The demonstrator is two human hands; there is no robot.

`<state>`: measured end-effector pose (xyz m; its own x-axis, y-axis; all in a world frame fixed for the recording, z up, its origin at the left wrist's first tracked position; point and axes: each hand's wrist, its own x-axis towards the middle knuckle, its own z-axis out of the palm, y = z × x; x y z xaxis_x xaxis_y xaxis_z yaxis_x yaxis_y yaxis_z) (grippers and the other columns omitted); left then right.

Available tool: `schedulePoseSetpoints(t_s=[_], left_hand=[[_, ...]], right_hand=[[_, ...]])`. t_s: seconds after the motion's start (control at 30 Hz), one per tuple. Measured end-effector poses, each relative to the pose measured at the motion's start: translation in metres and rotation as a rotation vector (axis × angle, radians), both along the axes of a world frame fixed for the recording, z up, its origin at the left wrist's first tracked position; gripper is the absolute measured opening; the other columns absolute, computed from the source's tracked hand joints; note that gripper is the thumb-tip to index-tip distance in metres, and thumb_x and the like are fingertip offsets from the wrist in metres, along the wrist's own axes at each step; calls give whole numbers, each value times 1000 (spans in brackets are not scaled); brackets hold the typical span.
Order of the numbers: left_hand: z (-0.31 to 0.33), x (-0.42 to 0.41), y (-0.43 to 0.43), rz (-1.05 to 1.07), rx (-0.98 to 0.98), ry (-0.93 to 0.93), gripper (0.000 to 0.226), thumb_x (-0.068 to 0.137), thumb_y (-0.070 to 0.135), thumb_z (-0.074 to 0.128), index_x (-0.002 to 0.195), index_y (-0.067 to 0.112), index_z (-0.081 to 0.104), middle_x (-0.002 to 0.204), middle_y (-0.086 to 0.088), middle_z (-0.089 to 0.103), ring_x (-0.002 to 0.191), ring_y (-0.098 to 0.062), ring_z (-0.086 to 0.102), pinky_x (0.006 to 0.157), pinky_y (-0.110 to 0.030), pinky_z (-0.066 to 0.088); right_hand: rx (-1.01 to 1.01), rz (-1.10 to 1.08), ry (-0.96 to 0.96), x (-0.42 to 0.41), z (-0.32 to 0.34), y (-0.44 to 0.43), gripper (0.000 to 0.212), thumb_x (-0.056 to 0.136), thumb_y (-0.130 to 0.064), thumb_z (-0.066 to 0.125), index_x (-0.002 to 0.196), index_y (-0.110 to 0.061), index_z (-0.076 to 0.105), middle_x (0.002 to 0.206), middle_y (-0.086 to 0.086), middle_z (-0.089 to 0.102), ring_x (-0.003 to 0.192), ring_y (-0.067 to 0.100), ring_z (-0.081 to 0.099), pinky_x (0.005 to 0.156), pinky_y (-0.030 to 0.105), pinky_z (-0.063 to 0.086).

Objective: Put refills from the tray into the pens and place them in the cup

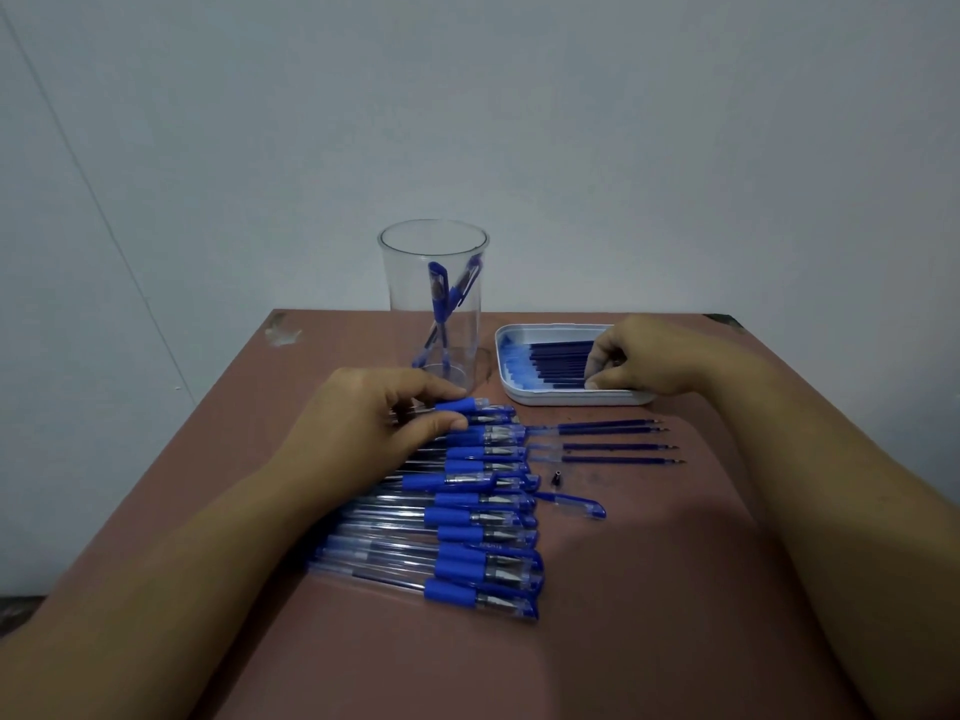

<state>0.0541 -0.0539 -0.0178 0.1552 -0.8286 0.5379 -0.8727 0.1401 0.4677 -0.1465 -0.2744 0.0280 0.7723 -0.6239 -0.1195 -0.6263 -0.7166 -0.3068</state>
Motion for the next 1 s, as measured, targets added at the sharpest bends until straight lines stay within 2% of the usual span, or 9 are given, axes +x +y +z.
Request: schedulePoseSetpoints(t_s=[0.07,0.1,0.2,0.33,0.4,0.53,0.6,0.7,1.0], left_hand=[[1,0,0,-3,-3,-7,43,76,61,55,106,36,72,79,38,57,77,9,61,64,-6,44],[1,-1,0,-4,-6,-9,42,76,61,55,106,36,72,80,39,57,77,9,62,64,-6,44],[1,-1,1,-6,-23,-5,38,77,59,57,105,38,71,82,37,59,77,4,63,65,-13,49],[4,-3,4,-16,-47,-22,32,77,58,57,105,44,65,84,39,58,79,5,63,64,-8,48],[4,-4,5,-23,-68,-17,34,78,57,59,105,39,69,86,37,58,79,8,62,67,-5,47],[3,-7,6,-36,-79,-12,38,77,53,61,105,31,72,86,33,61,79,7,62,67,-5,46],[3,-9,6,-45,-79,-10,36,77,53,62,104,32,72,84,31,62,78,4,63,66,-5,46],[3,-11,7,-45,-81,6,33,76,52,62,103,35,70,81,34,60,77,6,62,64,-5,45],[5,-12,7,-35,-90,25,32,75,51,64,101,34,73,70,41,58,71,4,61,61,-4,42]], right_hand=[[6,-8,-24,-2,1,1,9,91,-30,66,95,-21,68,84,-3,66,51,-2,57,42,4,35],[9,-16,-54,-3,3,2,9,91,-31,67,94,-22,67,85,-3,65,58,2,59,44,7,38],[6,-6,-188,-5,9,5,6,88,-30,69,89,-25,66,84,-5,64,77,13,61,60,17,42],[-26,88,-278,-16,24,29,8,86,-33,70,91,-36,65,86,-10,65,75,-1,57,62,12,38],[-73,124,-272,-25,30,44,9,86,-35,69,91,-41,64,83,-14,63,76,-7,55,63,11,38],[-170,122,-386,-43,22,69,8,83,-43,62,90,-44,66,83,-16,64,80,0,58,71,22,47],[-127,123,-532,-48,7,80,10,87,-29,66,90,-39,67,82,-17,66,81,1,59,69,11,43],[-44,117,-662,-50,-15,87,25,87,-12,68,85,-37,65,76,-20,66,76,-4,60,68,5,41],[-45,133,-659,-48,-23,79,25,87,-11,67,84,-35,64,83,-15,67,79,-3,60,71,6,43]])
